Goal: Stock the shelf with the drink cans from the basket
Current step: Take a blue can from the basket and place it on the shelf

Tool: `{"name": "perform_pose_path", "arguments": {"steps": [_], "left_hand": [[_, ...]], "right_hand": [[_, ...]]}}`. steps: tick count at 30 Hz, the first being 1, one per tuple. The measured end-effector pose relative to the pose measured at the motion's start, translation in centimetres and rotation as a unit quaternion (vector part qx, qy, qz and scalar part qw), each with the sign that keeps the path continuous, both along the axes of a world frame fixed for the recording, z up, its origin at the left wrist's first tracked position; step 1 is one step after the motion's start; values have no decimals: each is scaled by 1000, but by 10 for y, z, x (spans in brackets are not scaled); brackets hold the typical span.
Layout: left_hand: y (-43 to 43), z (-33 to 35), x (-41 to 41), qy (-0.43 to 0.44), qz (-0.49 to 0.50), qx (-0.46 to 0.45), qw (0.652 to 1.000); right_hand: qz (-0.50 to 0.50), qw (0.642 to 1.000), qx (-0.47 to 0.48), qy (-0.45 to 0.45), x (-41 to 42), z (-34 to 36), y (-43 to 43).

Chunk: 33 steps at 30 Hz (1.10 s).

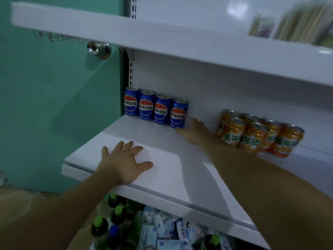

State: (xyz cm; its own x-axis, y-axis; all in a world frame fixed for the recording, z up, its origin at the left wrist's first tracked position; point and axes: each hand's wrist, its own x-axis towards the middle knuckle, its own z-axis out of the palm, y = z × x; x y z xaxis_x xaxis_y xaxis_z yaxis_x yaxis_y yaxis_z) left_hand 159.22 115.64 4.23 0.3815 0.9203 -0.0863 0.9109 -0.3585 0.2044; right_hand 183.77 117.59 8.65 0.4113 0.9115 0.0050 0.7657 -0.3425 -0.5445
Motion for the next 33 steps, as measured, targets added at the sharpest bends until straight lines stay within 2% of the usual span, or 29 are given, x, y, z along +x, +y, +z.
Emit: {"name": "perform_pose_path", "arguments": {"steps": [2, 4, 6, 10, 13, 17, 22, 28, 33], "left_hand": [[-2, 4, -2, 5, -1, -10, 1000], [-6, 13, -2, 19, -1, -31, 999], [-15, 23, 8, 7, -20, -56, 998], [-70, 50, 70, -72, -154, -81, 982], [-142, 68, 132, -73, -279, -59, 956], [-244, 80, 200, -60, -423, -46, 903], [-366, 78, 255, -35, -560, -30, 827], [-477, 47, 291, 14, -687, -19, 726], [-533, 19, 306, 36, -756, -41, 653]], "right_hand": [[34, 994, -58, -81, 7, 10, -38], [41, 988, -111, -103, 15, 26, -78], [39, 985, -123, -118, 24, 41, -120], [23, 980, -100, -171, 43, 67, -208], [-62, 977, -111, -171, 65, 81, -284], [-201, 959, -133, -150, 96, 88, -397], [-352, 913, -150, -140, 106, 81, -544], [-498, 848, -163, -83, 83, 52, -678], [-567, 802, -183, -41, 64, 21, -744]]}}
